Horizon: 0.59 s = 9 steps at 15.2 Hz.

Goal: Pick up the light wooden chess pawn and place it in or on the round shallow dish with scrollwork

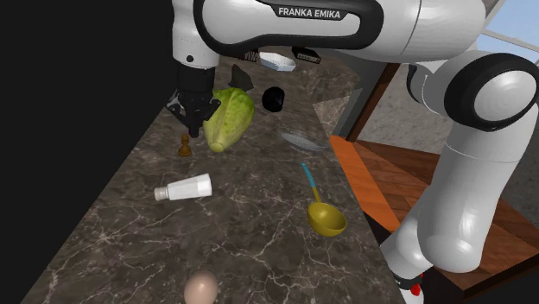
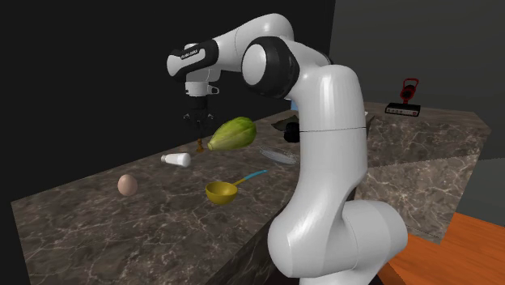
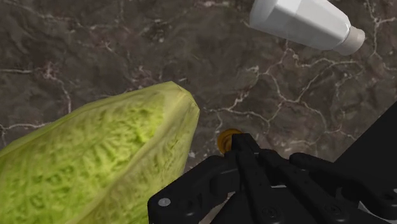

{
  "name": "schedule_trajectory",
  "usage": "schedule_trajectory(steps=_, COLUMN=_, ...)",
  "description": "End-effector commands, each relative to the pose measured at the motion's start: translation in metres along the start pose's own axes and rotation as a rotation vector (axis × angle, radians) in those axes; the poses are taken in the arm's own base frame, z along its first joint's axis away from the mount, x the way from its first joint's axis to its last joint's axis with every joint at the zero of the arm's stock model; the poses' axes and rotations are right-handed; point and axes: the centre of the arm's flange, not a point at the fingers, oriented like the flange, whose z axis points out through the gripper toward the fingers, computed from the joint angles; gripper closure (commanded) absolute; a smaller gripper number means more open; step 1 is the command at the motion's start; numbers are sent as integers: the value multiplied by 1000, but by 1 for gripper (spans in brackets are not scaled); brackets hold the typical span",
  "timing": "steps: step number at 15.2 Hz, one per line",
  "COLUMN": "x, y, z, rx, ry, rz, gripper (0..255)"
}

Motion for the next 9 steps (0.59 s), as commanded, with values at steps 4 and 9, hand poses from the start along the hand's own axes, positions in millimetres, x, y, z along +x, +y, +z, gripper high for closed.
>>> schedule_trajectory(steps=4, x=22, y=-5, z=9, rx=7, ry=17, rz=-60, gripper=0)
schedule_trajectory(steps=9, x=27, y=-6, z=32, rx=9, ry=20, rz=-74, gripper=0)
